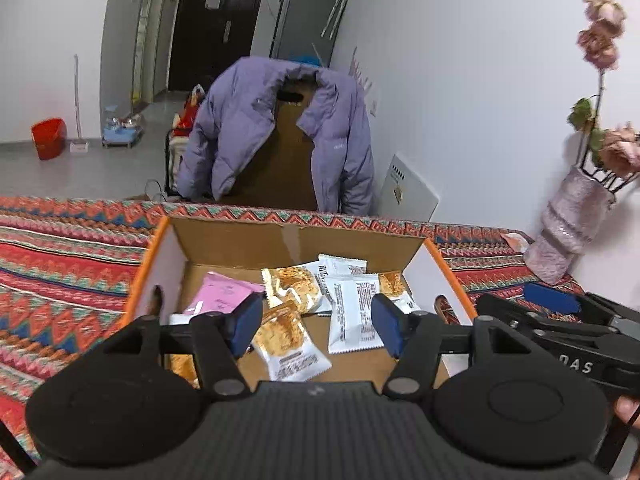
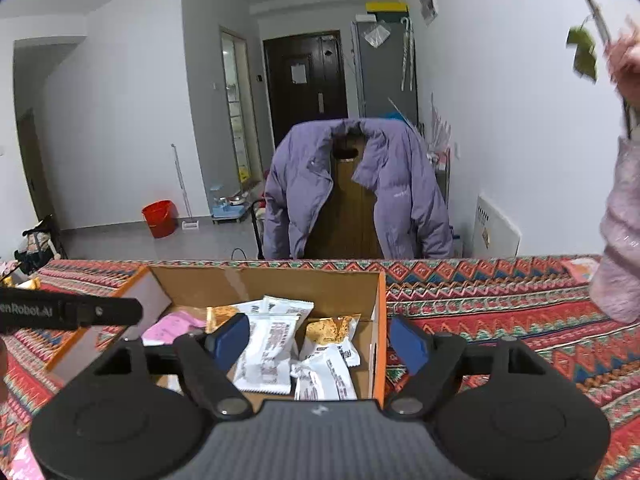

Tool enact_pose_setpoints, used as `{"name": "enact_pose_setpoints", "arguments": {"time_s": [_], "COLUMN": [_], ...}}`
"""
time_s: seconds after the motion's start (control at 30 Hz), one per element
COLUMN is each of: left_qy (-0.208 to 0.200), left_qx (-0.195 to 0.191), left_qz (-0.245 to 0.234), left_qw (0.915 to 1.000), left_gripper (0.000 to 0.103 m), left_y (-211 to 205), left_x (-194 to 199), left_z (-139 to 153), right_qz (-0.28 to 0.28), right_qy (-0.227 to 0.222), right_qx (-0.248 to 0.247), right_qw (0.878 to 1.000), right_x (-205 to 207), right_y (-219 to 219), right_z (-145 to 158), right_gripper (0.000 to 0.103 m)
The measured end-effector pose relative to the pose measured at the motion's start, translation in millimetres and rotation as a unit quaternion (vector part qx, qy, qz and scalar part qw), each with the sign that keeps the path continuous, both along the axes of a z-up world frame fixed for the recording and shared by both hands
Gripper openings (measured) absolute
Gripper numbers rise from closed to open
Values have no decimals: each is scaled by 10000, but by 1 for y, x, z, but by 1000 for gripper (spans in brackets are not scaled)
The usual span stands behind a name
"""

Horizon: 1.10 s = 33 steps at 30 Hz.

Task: Organize snacks
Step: 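Withdraw both tools from the box back toward the snack pile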

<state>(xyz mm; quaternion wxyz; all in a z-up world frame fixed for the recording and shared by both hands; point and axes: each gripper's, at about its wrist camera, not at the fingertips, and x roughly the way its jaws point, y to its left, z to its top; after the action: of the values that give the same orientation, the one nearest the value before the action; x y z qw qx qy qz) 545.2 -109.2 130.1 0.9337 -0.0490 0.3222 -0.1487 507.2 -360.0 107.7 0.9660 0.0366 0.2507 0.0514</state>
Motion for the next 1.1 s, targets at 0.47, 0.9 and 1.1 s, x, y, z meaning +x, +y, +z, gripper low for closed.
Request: {"name": "enact_pose_setpoints", "arguments": {"time_s": [0.47,0.9,1.1], "left_qy": [-1111,-1660,-1689], "left_qx": [144,429,596], "left_qz": [367,634,435], "left_qw": [9930,9831,9829], "left_gripper": [82,98,98], "left_y": [71,95,92], "left_x": [-226,-412,-448], "left_z": [26,-38,-56], "right_qz": [478,534,336], "right_qy": [-824,-951,-673], "right_qx": [-292,354,386], "right_qw": [9950,9934,9964], "right_x": [-195,-366,-406], "right_y": [26,45,49], "right_z": [46,-15,-50], "right_gripper": [101,103,103]}}
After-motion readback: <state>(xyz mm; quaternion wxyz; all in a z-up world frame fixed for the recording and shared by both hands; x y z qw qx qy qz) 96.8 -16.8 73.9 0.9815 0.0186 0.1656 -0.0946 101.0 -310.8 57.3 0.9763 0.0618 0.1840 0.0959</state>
